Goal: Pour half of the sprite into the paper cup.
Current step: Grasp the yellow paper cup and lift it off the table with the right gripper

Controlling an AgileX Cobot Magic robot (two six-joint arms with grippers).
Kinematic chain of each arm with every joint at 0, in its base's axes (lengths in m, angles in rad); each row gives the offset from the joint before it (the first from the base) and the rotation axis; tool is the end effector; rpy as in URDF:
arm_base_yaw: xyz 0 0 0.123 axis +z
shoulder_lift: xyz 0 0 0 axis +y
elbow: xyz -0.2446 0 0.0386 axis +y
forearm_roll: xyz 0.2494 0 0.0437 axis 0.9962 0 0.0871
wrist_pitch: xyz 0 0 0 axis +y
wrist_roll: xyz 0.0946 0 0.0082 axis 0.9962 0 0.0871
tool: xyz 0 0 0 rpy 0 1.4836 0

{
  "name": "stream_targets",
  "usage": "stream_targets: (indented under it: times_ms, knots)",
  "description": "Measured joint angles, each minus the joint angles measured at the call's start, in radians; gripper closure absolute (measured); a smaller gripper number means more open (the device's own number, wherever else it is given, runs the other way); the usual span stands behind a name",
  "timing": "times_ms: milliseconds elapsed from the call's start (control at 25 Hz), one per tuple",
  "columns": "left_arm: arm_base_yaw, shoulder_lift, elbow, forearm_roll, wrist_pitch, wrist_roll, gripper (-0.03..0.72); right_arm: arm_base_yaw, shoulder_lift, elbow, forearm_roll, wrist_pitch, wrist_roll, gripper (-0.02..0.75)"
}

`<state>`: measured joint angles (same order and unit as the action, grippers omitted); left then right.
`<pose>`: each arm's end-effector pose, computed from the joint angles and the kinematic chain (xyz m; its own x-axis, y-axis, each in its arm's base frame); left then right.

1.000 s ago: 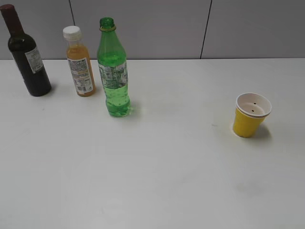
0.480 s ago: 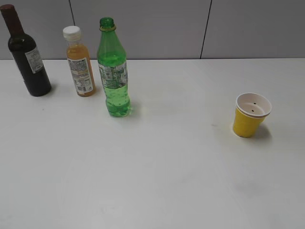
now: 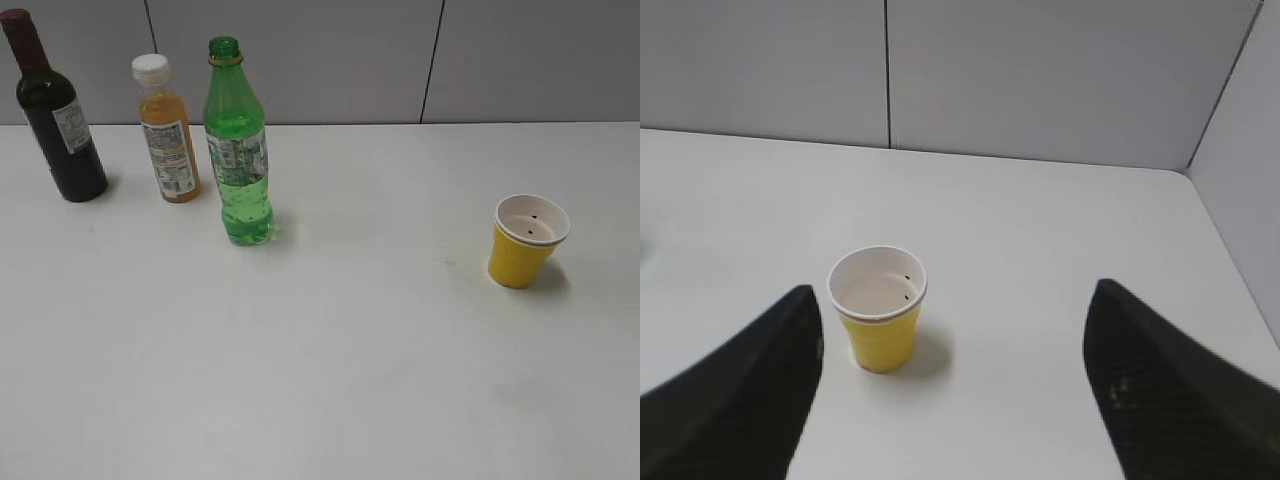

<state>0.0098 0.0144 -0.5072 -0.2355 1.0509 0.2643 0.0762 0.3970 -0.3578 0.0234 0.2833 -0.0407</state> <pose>0.0386 -0.0189 0.2804 -0.4132 0.1381 -0.9001 0.2344 0.9713 0.0414 0.1322 0.0107 0.2649 -0.2308 -0.0359 -0.9723 -0.0867 0.9961 -0.0162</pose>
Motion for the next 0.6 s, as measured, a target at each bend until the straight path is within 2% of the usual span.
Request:
stream_targets:
  times_ms: [400, 600]
  knots:
    - [0.000, 0.000, 0.000, 0.000, 0.000, 0.000, 0.101, 0.000, 0.202, 0.135, 0.001, -0.369, -0.001, 0.125]
    - [0.000, 0.000, 0.000, 0.000, 0.000, 0.000, 0.101, 0.000, 0.344, 0.159, 0.001, -0.503, -0.001, 0.125]
